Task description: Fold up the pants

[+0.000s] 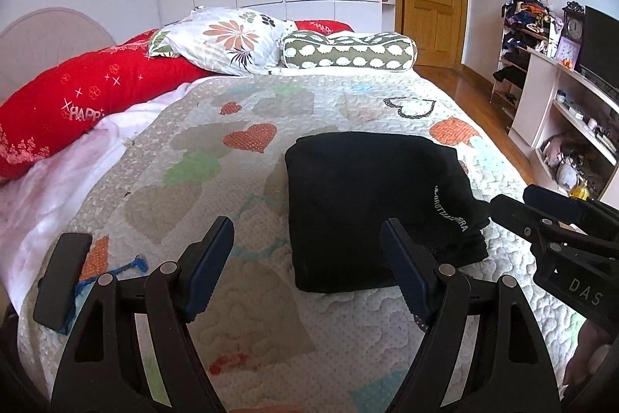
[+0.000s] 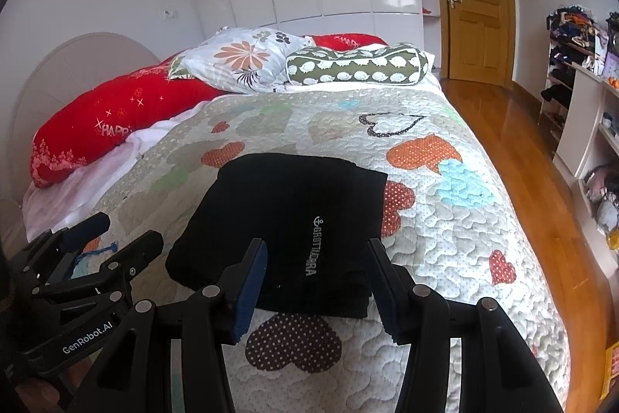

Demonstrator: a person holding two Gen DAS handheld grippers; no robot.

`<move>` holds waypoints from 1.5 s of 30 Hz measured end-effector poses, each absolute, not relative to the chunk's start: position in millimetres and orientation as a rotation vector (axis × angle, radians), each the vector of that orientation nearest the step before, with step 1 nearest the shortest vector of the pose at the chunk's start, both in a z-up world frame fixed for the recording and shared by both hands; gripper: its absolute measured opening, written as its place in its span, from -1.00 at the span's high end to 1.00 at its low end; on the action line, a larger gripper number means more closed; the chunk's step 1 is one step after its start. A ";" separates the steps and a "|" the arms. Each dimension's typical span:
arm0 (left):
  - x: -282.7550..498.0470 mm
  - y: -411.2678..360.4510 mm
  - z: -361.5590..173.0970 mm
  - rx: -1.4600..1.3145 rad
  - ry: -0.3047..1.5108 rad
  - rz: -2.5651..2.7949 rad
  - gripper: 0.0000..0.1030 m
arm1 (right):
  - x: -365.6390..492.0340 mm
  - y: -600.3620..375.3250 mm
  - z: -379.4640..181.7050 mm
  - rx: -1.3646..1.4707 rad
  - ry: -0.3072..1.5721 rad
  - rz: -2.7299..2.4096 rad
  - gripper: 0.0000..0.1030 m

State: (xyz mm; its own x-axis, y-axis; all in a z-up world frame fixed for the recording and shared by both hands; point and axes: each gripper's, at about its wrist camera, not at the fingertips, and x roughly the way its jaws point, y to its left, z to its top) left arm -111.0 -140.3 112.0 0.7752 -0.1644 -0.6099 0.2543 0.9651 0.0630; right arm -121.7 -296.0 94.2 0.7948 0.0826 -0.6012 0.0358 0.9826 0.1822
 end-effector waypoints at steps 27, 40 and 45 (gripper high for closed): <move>-113.7 -136.4 112.5 0.136 0.657 -0.224 -0.53 | -124.4 -295.1 88.6 0.188 0.686 0.017 0.02; -107.5 -139.1 103.0 0.142 0.684 -0.219 -0.53 | -120.0 -296.9 84.2 0.197 0.694 0.019 0.01; -104.3 -140.1 100.4 0.142 0.694 -0.217 -0.53 | -116.5 -296.5 79.0 0.195 0.712 0.026 0.01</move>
State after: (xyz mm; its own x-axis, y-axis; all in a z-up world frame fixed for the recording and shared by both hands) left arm -104.3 -140.1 100.4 0.7476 -0.1509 -0.6468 0.2451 0.9678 0.0575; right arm -116.5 -296.5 79.0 0.7574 0.0901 -0.6467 0.0427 0.9815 0.1869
